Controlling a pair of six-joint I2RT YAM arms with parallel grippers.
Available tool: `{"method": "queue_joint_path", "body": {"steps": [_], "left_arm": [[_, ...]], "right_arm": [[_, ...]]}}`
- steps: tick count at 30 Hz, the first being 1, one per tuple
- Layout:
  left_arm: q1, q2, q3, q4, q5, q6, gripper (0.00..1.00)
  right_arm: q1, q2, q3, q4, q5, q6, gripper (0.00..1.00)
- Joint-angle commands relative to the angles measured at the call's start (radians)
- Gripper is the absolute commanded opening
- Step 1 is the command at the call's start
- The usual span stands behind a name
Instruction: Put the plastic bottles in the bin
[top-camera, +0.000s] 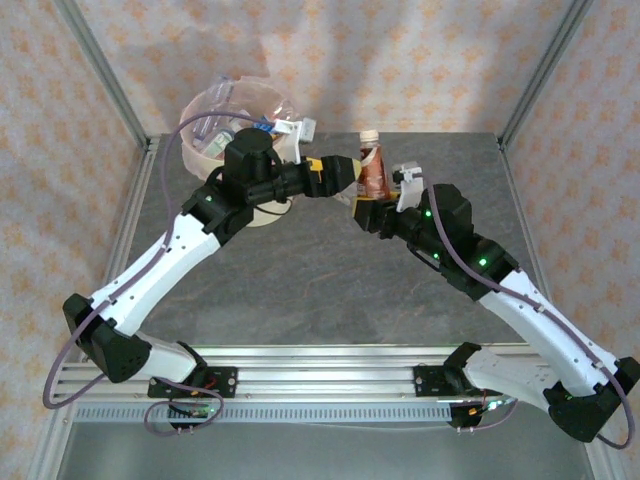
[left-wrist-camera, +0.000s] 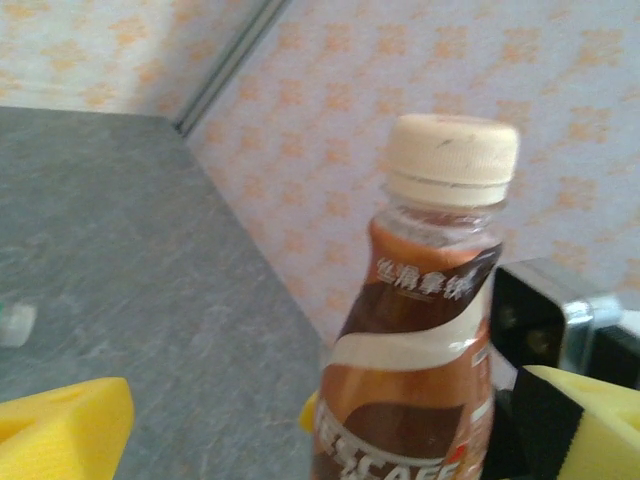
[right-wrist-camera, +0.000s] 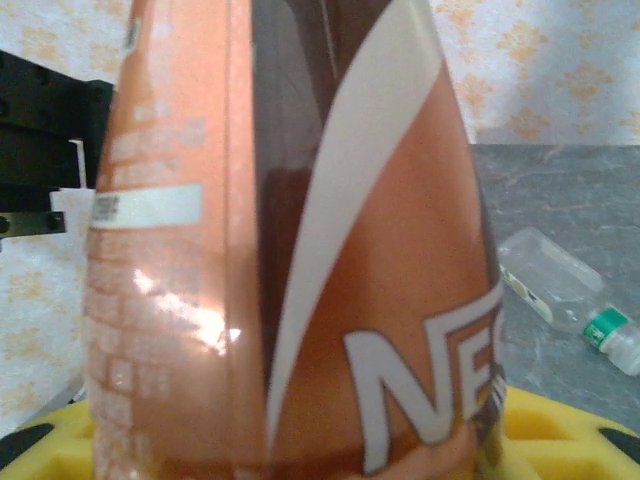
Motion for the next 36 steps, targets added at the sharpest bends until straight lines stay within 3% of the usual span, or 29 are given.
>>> {"method": "queue_joint_path", "body": {"steps": [1, 10, 18, 30, 32, 33, 34, 36], "left_arm": [[-0.005, 0.016, 0.036, 0.142, 0.103, -0.086, 0.96], [-0.019, 0.080, 0.125, 0.141, 0.116, -0.088, 0.79], [-0.030, 0.107, 0.157, 0.126, 0.116, -0.070, 0.58], [-0.035, 0.131, 0.172, 0.087, 0.094, -0.016, 0.07], [-0.034, 0.129, 0.178, 0.069, 0.079, 0.004, 0.01], [-0.035, 0.127, 0.184, 0.056, 0.068, 0.022, 0.00], [-0.034, 0.122, 0.188, 0.042, 0.056, 0.037, 0.00], [-0.034, 0.108, 0.202, 0.008, 0.028, 0.077, 0.00]], "right_arm": [[0.000, -0.014, -0.012, 0.064, -0.059, 0.006, 0.25], [0.001, 0.009, -0.010, 0.092, -0.125, 0.012, 0.26], [0.009, 0.045, 0.000, 0.101, -0.144, 0.025, 0.27], [0.013, 0.057, 0.003, 0.083, -0.129, 0.026, 0.31], [0.013, 0.058, 0.006, 0.074, -0.123, 0.028, 0.39], [0.013, 0.057, 0.008, 0.068, -0.117, 0.027, 0.48], [0.014, 0.055, 0.009, 0.062, -0.112, 0.028, 0.58], [0.013, 0.054, 0.012, 0.049, -0.099, 0.028, 0.89]]}}
